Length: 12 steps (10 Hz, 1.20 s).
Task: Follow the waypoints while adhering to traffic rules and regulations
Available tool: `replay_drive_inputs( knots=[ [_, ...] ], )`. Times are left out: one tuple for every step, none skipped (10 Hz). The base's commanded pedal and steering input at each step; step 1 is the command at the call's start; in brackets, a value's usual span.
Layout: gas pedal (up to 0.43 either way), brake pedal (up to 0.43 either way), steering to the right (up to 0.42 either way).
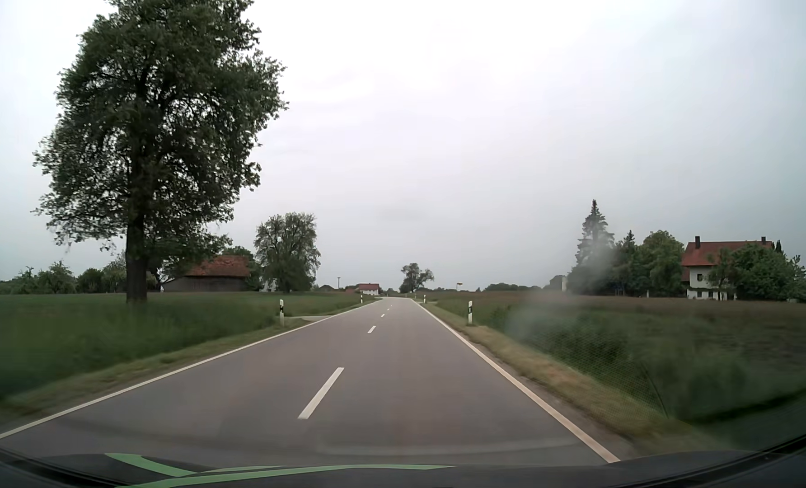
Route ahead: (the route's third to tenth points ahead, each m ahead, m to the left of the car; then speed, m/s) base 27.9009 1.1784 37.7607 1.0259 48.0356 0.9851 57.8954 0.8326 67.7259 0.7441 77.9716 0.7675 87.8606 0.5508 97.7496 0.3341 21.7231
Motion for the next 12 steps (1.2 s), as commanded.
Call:
replay_drive_inputs(
  knots=[
    [0.13,0.0,0.004],
    [0.118,0.0,0.004],
    [0.118,0.0,0.004],
    [0.11,0.0,0.004],
    [0.11,0.0,0.004],
    [0.11,0.0,0.004],
    [0.11,0.0,0.004],
    [0.11,0.0,0.004],
    [0.11,0.0,0.004],
    [0.11,0.0,0.004],
    [0.11,0.0,0.004],
    [0.11,0.0,0.004]
  ],
)
